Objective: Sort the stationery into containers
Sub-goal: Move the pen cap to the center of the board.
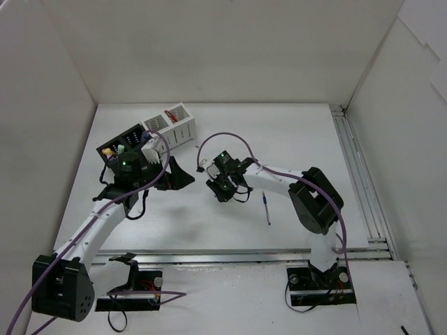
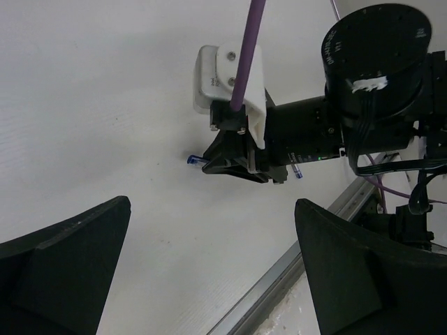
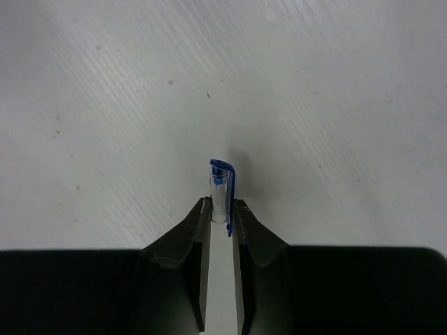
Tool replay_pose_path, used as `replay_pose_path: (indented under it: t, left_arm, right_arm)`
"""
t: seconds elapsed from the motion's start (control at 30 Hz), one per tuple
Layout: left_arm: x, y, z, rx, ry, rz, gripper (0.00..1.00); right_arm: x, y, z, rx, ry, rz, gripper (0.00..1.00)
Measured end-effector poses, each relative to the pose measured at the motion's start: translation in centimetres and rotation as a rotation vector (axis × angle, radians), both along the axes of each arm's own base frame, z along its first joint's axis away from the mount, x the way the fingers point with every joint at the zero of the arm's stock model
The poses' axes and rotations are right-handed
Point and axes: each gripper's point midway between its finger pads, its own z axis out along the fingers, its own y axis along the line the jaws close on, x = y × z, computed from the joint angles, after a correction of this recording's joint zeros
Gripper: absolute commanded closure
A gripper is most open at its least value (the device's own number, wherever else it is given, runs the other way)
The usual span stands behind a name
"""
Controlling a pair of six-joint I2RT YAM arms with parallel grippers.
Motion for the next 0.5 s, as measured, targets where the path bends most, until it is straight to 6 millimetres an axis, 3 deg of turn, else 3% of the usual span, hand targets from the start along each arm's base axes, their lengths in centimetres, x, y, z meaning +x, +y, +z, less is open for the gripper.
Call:
replay_pose_path:
  t: [0.1,0.23,0.5]
  left_arm:
    - [-0.4,0.7,0.4,0.028,-0.019,0.035,0.00]
    - [-1.0,1.7,-1.3,0.080,0.014,0.072,0.00]
    - [-1.2,2.4,-3.6,0.179,0.032,0.036,0.00]
  right_arm:
    - [-0.3,0.0,-0.8,-0.033,-0.002,-0.006,0.82]
    - [-0.4,0.1,-1.0,-0.051,-0.012,-0.025,0.67]
    - [-0.1,-0.2,-0.9,-0.072,-0.036,-0.050,0.49]
